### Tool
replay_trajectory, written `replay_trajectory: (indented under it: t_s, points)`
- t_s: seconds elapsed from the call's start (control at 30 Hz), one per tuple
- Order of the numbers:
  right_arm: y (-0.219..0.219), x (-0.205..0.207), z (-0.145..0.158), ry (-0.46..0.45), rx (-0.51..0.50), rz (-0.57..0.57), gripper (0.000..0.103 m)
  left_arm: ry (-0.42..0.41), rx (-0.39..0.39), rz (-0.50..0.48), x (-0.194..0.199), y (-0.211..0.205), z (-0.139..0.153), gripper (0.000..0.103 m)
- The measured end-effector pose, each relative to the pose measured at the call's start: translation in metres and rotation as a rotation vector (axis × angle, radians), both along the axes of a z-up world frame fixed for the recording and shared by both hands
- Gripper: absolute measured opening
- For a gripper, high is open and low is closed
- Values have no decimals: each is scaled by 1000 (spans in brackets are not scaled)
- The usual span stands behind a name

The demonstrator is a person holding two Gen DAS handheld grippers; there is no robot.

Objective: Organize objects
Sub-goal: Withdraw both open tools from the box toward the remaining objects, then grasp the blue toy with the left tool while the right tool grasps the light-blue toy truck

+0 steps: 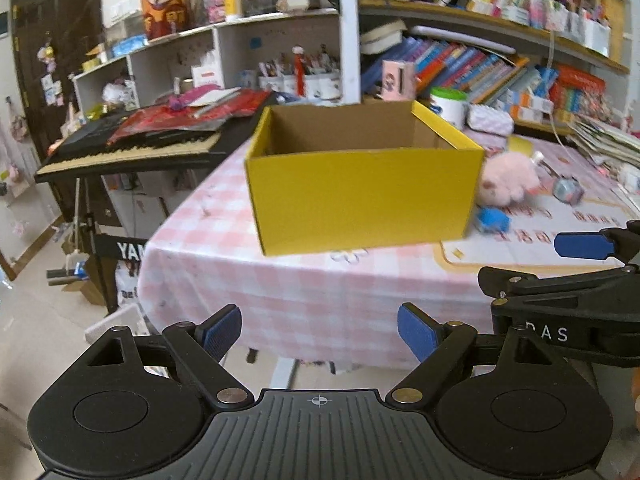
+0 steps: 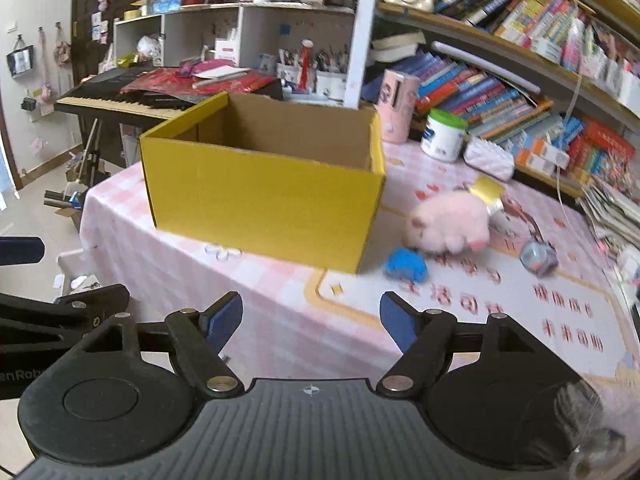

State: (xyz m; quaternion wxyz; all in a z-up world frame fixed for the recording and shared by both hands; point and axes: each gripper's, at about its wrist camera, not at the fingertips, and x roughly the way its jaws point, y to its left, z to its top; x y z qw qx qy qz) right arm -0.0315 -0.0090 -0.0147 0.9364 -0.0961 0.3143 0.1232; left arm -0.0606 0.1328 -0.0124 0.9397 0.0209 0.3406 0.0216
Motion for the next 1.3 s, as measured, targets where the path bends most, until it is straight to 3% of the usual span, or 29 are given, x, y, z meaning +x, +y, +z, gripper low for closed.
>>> replay_trajectory:
  t_s: [0.27,0.6,0.93,1.3]
  points:
    - [-27,-14,-6,28,3,-87,77,23,-12,-84,-1,-23,-6,87]
    - [-67,-7,-7,29,-1,-193,77,26,-14,-186,27,-65,-6,87]
    - [-129,31,-3,37,4,-282,78,21,-5,-267,75,-127,-1,87]
    - [-189,86,1,34,0,-288,78,19,-15,-253,131,-183,-3,87]
